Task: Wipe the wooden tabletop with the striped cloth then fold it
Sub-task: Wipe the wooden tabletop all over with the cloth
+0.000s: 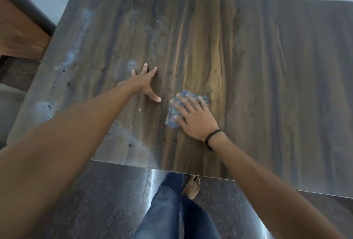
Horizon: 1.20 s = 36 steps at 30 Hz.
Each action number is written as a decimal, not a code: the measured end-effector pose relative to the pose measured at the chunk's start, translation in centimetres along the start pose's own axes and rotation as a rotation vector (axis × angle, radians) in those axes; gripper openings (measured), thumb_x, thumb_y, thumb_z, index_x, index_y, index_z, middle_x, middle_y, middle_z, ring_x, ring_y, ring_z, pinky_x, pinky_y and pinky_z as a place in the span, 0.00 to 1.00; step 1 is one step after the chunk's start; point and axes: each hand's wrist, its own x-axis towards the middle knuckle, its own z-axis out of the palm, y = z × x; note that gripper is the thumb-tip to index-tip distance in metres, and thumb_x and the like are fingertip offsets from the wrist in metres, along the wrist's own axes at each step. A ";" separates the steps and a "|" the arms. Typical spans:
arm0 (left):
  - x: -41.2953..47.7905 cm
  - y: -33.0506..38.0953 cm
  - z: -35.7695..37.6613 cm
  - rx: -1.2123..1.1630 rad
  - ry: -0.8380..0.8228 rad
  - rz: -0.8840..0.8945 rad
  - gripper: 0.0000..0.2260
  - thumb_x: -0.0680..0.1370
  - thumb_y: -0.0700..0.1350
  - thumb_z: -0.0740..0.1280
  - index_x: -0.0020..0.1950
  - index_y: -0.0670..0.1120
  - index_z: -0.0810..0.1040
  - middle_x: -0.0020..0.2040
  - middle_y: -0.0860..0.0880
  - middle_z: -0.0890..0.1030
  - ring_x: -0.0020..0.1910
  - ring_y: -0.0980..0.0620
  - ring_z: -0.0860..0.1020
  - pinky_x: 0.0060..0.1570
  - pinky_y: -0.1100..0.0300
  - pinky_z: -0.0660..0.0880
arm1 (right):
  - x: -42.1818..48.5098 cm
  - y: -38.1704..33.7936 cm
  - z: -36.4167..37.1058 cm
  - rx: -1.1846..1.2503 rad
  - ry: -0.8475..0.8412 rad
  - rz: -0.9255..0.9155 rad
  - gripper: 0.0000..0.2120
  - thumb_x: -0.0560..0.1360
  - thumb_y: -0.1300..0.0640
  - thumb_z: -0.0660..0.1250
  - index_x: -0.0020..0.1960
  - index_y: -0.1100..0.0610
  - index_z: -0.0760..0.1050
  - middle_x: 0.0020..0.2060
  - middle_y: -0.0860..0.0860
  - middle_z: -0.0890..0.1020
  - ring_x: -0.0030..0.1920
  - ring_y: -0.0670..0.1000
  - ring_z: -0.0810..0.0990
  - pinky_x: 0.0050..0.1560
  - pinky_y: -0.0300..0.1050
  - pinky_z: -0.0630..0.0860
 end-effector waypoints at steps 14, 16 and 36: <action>-1.1 -1.7 2.5 -0.120 0.156 0.095 0.59 0.62 0.55 0.82 0.81 0.59 0.44 0.81 0.52 0.37 0.78 0.34 0.37 0.73 0.32 0.55 | -5.4 1.6 0.3 -0.085 -0.088 -0.375 0.26 0.84 0.39 0.48 0.81 0.41 0.56 0.81 0.45 0.58 0.80 0.51 0.56 0.79 0.56 0.52; -1.4 -1.9 2.7 -0.143 0.189 0.107 0.57 0.63 0.55 0.82 0.81 0.58 0.47 0.82 0.51 0.40 0.78 0.35 0.37 0.74 0.33 0.53 | -4.3 3.1 0.1 -0.080 -0.028 -0.164 0.26 0.84 0.39 0.47 0.81 0.40 0.56 0.81 0.45 0.59 0.80 0.52 0.57 0.78 0.56 0.52; -6.6 -4.0 7.6 -0.143 0.242 0.119 0.54 0.64 0.62 0.79 0.81 0.60 0.48 0.82 0.54 0.42 0.79 0.36 0.40 0.74 0.34 0.55 | -11.7 -0.4 1.1 -0.082 -0.069 -0.114 0.25 0.84 0.38 0.46 0.80 0.37 0.51 0.81 0.43 0.56 0.81 0.50 0.54 0.79 0.53 0.45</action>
